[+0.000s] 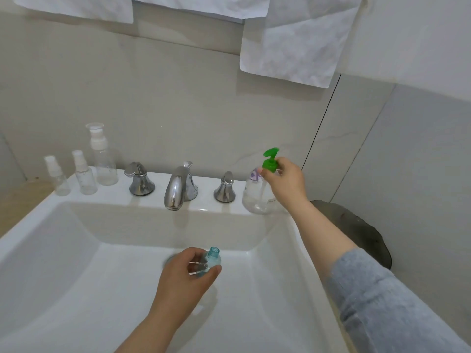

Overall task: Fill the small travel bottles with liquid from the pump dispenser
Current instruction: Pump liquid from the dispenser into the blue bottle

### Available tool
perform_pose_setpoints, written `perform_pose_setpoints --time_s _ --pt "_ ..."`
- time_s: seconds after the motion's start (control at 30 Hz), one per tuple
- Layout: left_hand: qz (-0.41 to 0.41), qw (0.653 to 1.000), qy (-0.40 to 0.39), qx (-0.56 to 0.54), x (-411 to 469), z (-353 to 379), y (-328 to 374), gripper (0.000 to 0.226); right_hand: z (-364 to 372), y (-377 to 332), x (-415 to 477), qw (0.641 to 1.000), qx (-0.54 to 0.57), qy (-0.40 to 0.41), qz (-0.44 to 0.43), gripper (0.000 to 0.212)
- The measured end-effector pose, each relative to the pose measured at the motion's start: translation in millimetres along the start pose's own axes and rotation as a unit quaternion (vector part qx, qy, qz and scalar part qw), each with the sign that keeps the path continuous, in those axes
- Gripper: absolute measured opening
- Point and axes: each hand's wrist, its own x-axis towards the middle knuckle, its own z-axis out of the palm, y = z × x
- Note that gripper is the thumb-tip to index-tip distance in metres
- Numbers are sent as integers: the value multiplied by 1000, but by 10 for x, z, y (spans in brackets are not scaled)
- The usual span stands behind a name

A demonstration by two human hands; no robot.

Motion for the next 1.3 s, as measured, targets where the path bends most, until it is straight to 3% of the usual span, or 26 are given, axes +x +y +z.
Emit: perform_pose_setpoints --time_s 0.33,0.47,0.6,0.73,0.83,0.93,1.07,1.3 --pt "-1 1000 18 -4 -4 -24 27 15 -124 195 -891 995 -45 -71 -47 26" --pt "-4 1000 20 1 -6 -31 23 15 21 464 -1225 992 -54 -111 24 24" --pt "-14 1000 5 4 -15 -16 -20 17 153 618 -1463 992 -45 -95 70 22" --pt "-7 1000 0 24 7 -7 -36 20 261 607 -1483 989 -70 -112 66 25" --pt "-9 1000 0 22 9 -10 -36 20 248 557 -1500 986 -20 -143 85 22" --pt "-7 1000 -3 25 18 -2 -45 20 210 464 -1471 969 70 -166 166 18" --pt "3 999 -7 31 1 -7 -43 20 287 271 -1348 928 167 -176 283 44" --pt "34 999 5 7 3 -6 -18 25 426 228 -1376 934 176 -137 281 37"
